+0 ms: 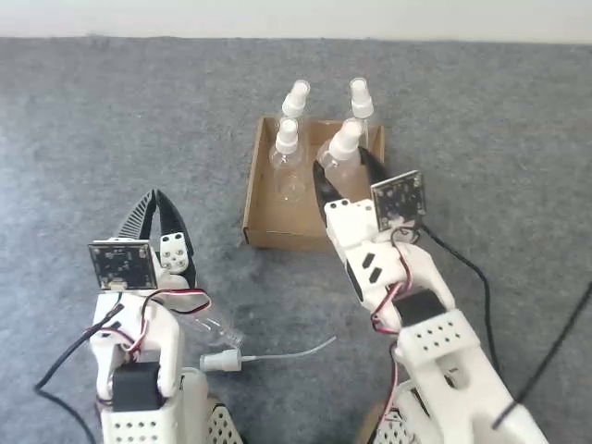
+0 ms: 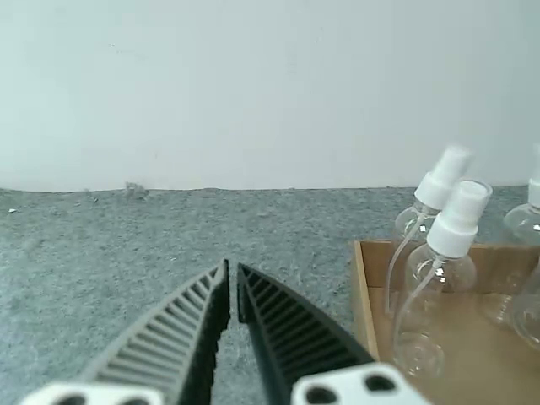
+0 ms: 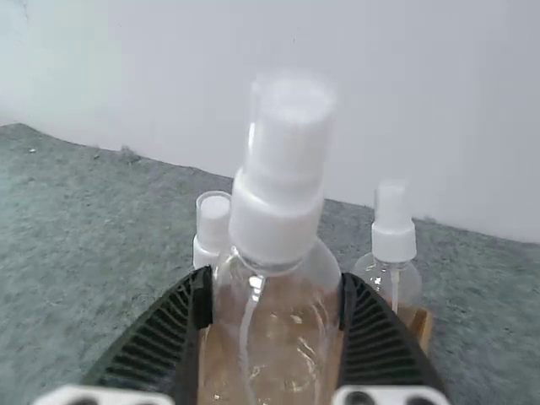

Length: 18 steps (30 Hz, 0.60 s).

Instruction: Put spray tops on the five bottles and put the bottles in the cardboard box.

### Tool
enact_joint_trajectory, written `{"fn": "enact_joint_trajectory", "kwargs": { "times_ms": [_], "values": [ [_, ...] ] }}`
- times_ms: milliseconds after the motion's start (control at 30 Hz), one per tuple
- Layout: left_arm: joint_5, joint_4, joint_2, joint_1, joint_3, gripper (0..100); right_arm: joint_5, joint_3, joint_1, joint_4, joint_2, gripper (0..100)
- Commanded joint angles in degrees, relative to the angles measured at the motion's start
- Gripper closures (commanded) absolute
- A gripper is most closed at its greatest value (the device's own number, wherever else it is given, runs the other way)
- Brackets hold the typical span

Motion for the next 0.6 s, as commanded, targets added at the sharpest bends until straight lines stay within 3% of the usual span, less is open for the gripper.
{"fn": "enact_joint_trajectory", "kwargs": {
  "times_ms": [0,367,567],
  "values": [
    [0.35,-1.41,-1.05,-0.53,-0.57,99,-0.62,-4.04,0.66,-6.9,4.88,99.2],
    [0.26,-1.41,-1.05,-0.53,-0.57,99,-0.53,-4.13,1.54,-22.37,21.49,99.2],
    [0.26,-1.41,-1.05,-0.53,-0.57,99,-0.62,-7.47,2.59,-24.22,29.67,99.2]
  ]
}}
